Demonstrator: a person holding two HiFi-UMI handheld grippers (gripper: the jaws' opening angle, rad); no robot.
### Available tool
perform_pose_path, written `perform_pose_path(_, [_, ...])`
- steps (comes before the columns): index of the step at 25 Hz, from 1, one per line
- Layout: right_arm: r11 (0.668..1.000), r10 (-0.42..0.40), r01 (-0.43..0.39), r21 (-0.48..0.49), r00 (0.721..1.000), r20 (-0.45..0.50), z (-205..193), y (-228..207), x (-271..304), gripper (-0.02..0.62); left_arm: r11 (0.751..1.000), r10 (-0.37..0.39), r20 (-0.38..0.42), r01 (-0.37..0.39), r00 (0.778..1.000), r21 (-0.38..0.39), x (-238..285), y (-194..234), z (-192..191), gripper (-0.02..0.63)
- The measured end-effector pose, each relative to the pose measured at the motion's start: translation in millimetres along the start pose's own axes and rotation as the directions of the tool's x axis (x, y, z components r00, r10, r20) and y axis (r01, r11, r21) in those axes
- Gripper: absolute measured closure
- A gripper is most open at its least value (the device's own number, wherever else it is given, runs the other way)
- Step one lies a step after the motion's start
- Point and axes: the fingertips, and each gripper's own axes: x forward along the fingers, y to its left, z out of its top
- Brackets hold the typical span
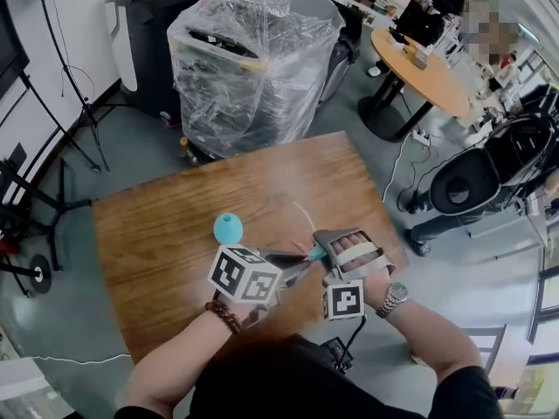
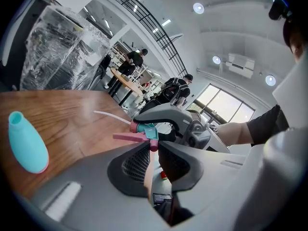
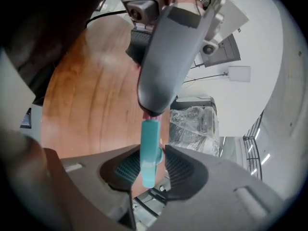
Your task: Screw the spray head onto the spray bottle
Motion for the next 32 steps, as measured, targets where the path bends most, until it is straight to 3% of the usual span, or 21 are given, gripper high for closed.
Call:
perform_pose_path(4, [1.000,0.013,-0.013,-0.012,1.000,0.016,4,1,0,0.472,1.000,0.006,0.006,-0.006,1.000,0.008,-4,0,1,0.532])
perform_pose_path(7, [0.997,0.061,-0.064,0.052,0.996,0.062,7,7,1,0.474,0.999,0.015,0.035,-0.016,0.999,0.040,-8,-2,6,0.524])
perform_pose_path(9, [0.984,0.109,-0.120,0.133,0.990,0.090,6,4,-1,0.474,0.998,0.025,0.053,-0.028,0.998,0.064,-12,-1,10,0.453])
perform_pose_path(13, [0.913,0.212,-0.251,0.323,0.966,0.150,3,-5,-5,0.474,0.985,0.075,0.079,-0.086,0.994,0.151,-27,4,13,0.369])
perform_pose_path(16, [0.840,0.257,-0.325,0.434,0.943,0.210,0,-8,-5,0.475,0.943,0.172,0.121,-0.199,0.978,0.267,-47,17,15,0.357])
perform_pose_path(19, [0.759,0.286,-0.388,0.523,0.920,0.267,-2,-13,-8,0.474,0.866,0.312,0.181,-0.358,0.933,0.350,-72,42,15,0.357])
perform_pose_path(23, [0.662,0.304,-0.444,0.604,0.895,0.325,-4,-26,-14,0.474,0.736,0.502,0.265,-0.568,0.823,0.369,-105,90,13,0.335])
perform_pose_path(25, [0.626,0.307,-0.464,0.627,0.886,0.349,-5,-33,-18,0.474,0.692,0.566,0.285,-0.634,0.774,0.346,-115,113,10,0.300])
perform_pose_path(28, [0.571,0.308,-0.497,0.654,0.868,0.390,-3,-44,-23,0.474,0.653,0.627,0.281,-0.687,0.726,0.318,-119,146,1,0.228])
perform_pose_path(32, [0.503,0.295,-0.528,0.685,0.849,0.438,-2,-58,-34,0.474,0.638,0.668,0.239,-0.707,0.705,0.305,-105,183,-20,0.163])
